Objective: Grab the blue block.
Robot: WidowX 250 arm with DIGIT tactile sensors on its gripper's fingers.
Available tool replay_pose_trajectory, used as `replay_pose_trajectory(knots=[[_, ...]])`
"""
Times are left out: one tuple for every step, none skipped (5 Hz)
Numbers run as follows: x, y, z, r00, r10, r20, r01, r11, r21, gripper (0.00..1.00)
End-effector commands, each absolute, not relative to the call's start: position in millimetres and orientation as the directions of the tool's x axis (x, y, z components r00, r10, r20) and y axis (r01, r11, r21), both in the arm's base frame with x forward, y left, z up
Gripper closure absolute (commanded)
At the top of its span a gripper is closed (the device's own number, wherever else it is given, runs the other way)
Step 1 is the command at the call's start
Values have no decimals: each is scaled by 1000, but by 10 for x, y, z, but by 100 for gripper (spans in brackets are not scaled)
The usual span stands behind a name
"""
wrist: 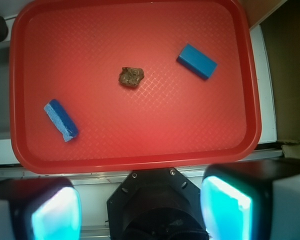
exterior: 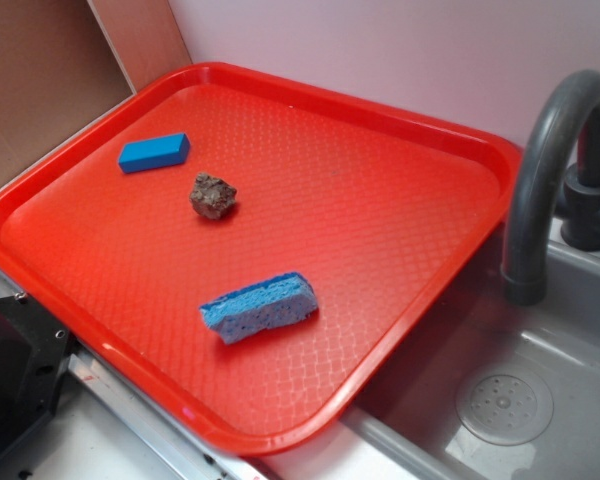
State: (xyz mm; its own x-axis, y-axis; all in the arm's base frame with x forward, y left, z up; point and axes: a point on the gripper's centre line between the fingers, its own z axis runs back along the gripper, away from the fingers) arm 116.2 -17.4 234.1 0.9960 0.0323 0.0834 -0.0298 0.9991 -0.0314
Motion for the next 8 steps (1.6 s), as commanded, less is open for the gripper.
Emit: replay_pose_trajectory(knots=[[1162,-174,2341,996,32,83,-30,999,-31,0],[1420,125,2267,978,-171,118,183,978,-104,0],[1651,316,2161,912,-360,196,392,905,-163,0],[1852,479,1985,863,-472,184,497,858,-132,0],[2026,641,1732,797,-581,163,596,801,-57,0],[2219,808,1490,802,-586,112,591,807,-6,0],[2355,987,1339,817,-569,91,571,821,11,0],[2427,1116,1159,822,-566,66,567,824,-5,0]])
